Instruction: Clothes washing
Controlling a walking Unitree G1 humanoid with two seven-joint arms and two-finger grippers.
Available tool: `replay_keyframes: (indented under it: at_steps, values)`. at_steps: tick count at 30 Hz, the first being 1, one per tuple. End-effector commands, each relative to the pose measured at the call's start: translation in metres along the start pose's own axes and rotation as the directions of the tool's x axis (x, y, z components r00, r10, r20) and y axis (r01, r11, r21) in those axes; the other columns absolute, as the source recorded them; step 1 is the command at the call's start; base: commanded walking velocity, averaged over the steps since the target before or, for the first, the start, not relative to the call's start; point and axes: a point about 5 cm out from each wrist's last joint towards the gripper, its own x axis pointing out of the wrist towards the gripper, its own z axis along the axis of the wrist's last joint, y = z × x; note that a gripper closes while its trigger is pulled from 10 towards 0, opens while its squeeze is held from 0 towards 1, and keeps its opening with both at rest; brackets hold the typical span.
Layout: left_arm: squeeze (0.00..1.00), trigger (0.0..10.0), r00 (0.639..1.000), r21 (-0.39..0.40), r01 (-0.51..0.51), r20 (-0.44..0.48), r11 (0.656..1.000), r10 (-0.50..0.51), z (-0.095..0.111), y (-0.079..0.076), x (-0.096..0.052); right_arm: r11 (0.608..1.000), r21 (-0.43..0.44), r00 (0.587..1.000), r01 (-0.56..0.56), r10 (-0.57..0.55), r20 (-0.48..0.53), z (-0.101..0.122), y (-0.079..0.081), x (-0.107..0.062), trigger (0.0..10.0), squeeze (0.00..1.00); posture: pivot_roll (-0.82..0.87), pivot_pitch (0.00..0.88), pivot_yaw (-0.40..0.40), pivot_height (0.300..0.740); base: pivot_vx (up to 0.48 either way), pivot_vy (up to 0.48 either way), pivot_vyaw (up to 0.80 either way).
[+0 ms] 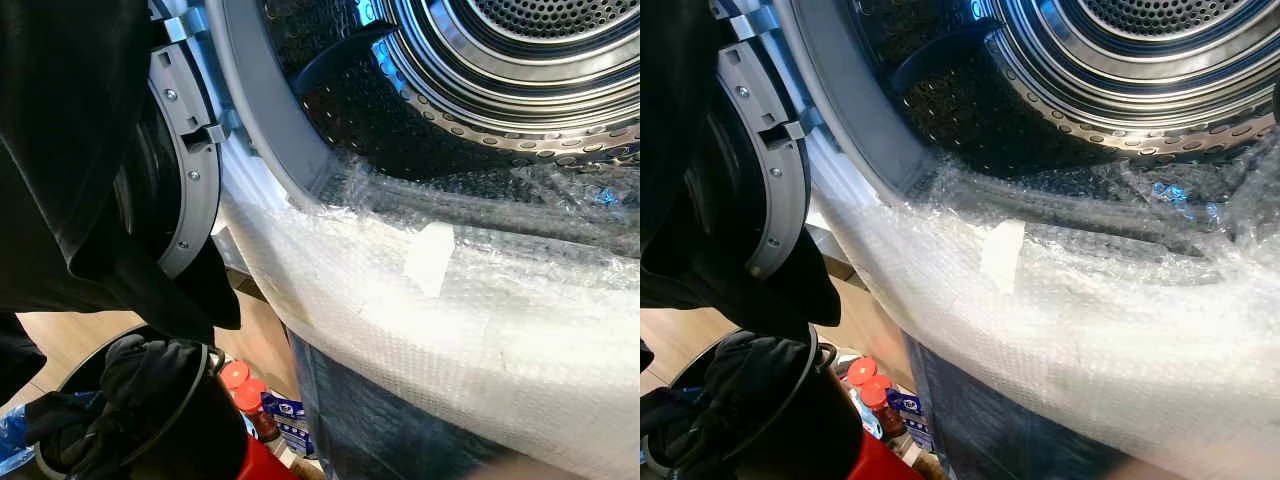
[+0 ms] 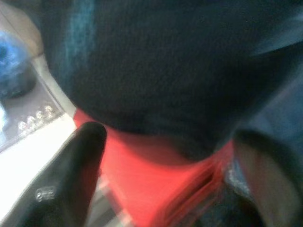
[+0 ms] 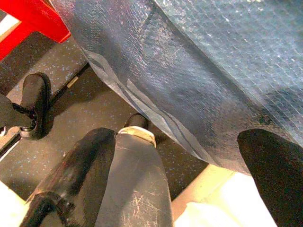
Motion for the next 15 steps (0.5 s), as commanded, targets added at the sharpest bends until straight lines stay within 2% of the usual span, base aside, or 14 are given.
replay_keyframes:
  at_steps: [1,2,5,9,14,15]
  values:
    - [0.0,10.0,0.975,0.119,0.104,0.186,0.987,-0.125,0.06,-0.037,0.007,1.0,0.001,0.999,-0.028,0.028,-0.025,-0.005,0.009,-0.001,10.0,0.0,0.05,0.0,0.202,0.74,0.0,0.0,0.0]
    - [0.0,10.0,0.966,0.13,0.114,0.218,0.985,-0.141,0.07,-0.045,0.003,1.0,0.001,0.999,-0.029,0.029,-0.025,-0.005,0.009,-0.001,10.0,0.0,0.05,0.0,0.2,0.74,0.0,0.0,0.0]
    - [0.0,10.0,0.959,0.192,0.129,0.225,0.973,-0.172,0.073,-0.043,0.006,1.0,-0.001,0.999,-0.03,0.03,-0.023,-0.005,0.008,-0.001,10.0,0.0,0.05,0.0,0.201,0.74,0.0,0.0,0.0]
    - [0.0,10.0,0.96,0.192,0.136,0.218,0.972,-0.177,0.07,-0.044,0.006,1.0,0.003,0.999,-0.029,0.029,-0.021,-0.005,0.008,-0.001,10.0,0.0,0.05,0.0,0.202,0.74,0.0,0.0,0.0]
    - [0.0,10.0,0.975,0.182,0.149,0.138,0.972,-0.176,0.074,-0.055,-0.003,1.0,0.006,0.999,-0.031,0.031,-0.018,-0.004,0.008,-0.001,10.0,0.0,0.05,0.0,0.203,0.74,0.0,0.0,0.0]
    - [0.0,10.0,0.976,0.204,0.176,0.095,0.963,-0.198,0.069,-0.058,-0.003,1.0,0.006,0.999,-0.031,0.031,-0.018,-0.004,0.008,-0.001,10.0,0.0,0.05,0.0,0.204,0.74,0.0,0.0,0.0]
